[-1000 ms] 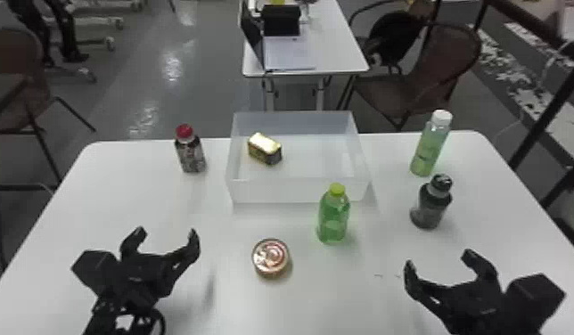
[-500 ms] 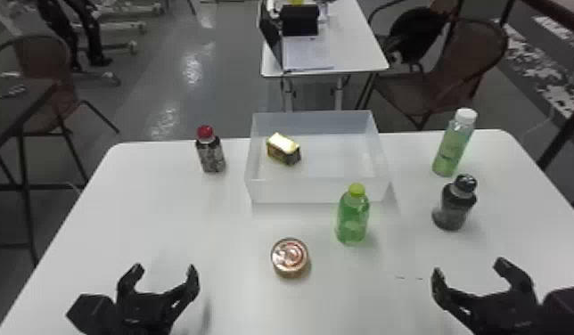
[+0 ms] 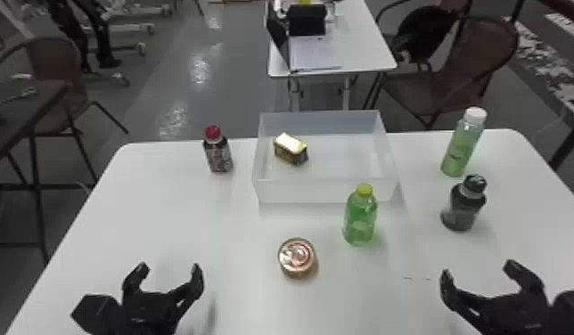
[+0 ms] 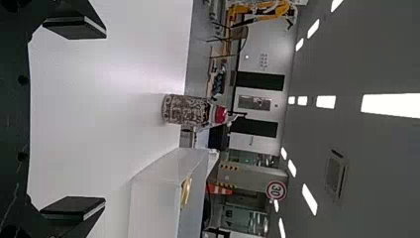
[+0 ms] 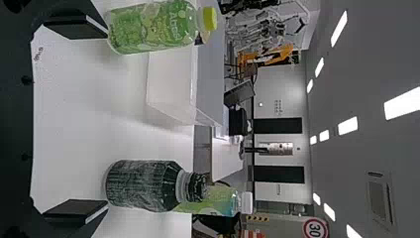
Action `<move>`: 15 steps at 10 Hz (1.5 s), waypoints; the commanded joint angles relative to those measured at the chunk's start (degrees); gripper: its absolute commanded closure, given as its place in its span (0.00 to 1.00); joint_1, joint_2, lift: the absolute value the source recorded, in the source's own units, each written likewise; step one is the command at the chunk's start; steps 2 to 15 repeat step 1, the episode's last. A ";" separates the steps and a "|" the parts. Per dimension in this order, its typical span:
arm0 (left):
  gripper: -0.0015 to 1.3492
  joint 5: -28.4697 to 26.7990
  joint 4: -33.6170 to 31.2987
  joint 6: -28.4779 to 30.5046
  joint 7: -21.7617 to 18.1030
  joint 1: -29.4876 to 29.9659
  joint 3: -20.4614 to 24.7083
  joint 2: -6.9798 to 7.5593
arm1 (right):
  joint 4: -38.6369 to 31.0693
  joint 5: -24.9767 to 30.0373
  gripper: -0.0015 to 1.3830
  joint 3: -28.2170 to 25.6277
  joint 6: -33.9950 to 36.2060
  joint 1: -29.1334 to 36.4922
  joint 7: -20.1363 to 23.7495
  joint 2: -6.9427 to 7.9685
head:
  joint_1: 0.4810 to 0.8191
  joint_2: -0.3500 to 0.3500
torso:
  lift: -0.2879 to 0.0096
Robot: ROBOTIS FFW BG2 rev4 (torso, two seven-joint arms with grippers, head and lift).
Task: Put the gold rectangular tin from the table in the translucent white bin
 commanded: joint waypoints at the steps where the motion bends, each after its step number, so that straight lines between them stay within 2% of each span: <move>1: 0.08 0.11 0.00 -0.43 0.00 -0.08 0.15 -0.15 | 0.30 0.01 0.06 0.04 0.00 -0.26 0.00 0.17 | 0.63 0.65 | 0.66; 15: 0.08 0.11 0.00 -0.43 0.00 -0.08 0.15 -0.15 | 0.30 0.01 0.06 0.04 0.00 -0.26 0.00 0.17 | 0.63 0.65 | 0.66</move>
